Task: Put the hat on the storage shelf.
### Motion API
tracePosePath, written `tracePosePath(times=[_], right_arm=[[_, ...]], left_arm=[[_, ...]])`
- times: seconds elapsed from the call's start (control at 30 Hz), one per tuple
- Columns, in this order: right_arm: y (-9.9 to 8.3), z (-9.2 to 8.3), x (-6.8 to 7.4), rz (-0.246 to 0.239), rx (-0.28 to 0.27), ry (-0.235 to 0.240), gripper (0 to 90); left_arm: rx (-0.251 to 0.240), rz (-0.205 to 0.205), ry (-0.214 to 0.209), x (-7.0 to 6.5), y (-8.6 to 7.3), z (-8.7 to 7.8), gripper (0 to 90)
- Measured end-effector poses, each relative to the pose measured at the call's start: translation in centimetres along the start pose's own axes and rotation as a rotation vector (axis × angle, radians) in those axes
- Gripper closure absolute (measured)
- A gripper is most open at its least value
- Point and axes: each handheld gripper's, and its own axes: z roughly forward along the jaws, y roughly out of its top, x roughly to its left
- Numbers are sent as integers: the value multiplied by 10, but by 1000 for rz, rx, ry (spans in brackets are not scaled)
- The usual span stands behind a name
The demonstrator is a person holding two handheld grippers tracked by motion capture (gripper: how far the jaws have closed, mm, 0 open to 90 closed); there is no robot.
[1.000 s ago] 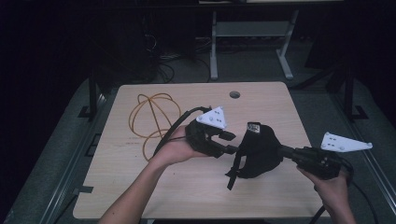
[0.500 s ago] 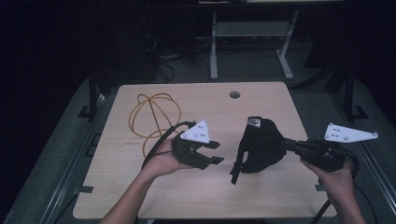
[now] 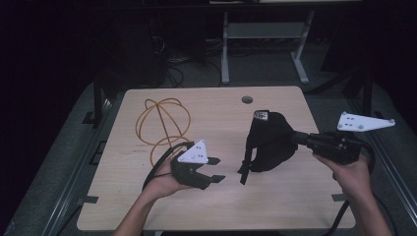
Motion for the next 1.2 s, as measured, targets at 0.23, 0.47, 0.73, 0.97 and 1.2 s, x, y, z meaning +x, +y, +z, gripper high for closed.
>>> tracePosePath(times=[0.23, 0.47, 0.73, 0.97, 1.2], right_arm=[[22, 10, 1, -32, 13, 4, 883], [44, 23, 4, -56, 21, 21, 883], [70, 36, 7, -75, 12, 52, 883], [89, 53, 13, -95, 18, 75, 883], [111, 79, 24, -124, 43, 109, 883]], left_arm=[[10, -1, 17, -5, -17, 0, 452], [26, 12, 29, -9, -28, 4, 431], [43, 15, 27, -12, -38, 9, 407], [55, 32, 26, -14, -42, 13, 394], [54, 40, 24, -16, -42, 14, 391]])
